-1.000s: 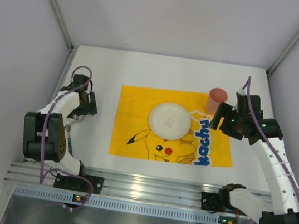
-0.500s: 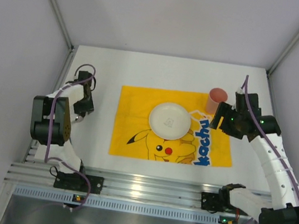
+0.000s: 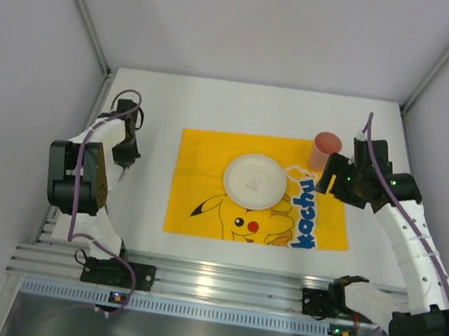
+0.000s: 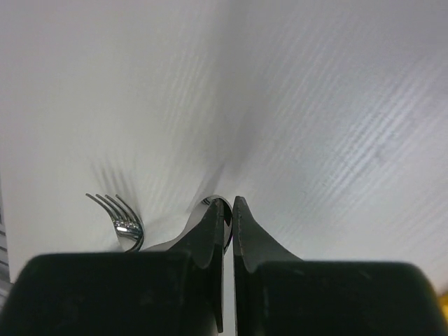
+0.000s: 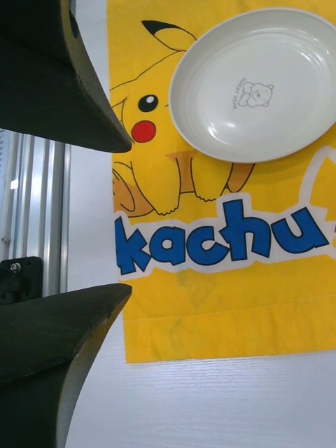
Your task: Set the dinner table for one person
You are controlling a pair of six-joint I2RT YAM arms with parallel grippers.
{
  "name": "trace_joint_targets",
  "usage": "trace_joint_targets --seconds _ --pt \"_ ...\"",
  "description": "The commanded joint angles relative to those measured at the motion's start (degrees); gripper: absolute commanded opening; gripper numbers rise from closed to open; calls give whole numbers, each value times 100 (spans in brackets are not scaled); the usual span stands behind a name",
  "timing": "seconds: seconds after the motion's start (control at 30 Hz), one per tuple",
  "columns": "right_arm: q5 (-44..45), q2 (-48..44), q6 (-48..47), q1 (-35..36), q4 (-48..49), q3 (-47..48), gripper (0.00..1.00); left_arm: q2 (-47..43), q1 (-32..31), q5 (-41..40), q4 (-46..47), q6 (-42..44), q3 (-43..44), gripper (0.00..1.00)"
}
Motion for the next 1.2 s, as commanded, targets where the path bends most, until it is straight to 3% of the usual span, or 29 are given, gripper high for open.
trace_joint_targets --seconds 0.0,0.17,0.4,0.63,0.8,0.9,1.17 --pt "20 1 -86 -2 229 231 76 -242 15 1151 -108 -571 511 0" --pt "-130 168 -113 -2 353 564 76 -435 -38 2108 -582 -1159 1197 0" --pt "-481 203 -104 -2 484 714 76 -532 -214 2698 -1356 -1398 2217 0" --pt "-1798 203 28 103 985 784 77 -857 -451 3454 -1506 -1986 2638 0" --pt "-3185 370 89 656 1846 969 79 -849 -504 3788 -1665 -2408 3272 0" --pt "-3460 651 98 1236 2128 1153 81 -840 -863 3816 -1428 -2821 3421 0" --pt "-2583 1512 265 2694 2866 1198 82 -401 -2348 3376 -891 -3928 4238 0"
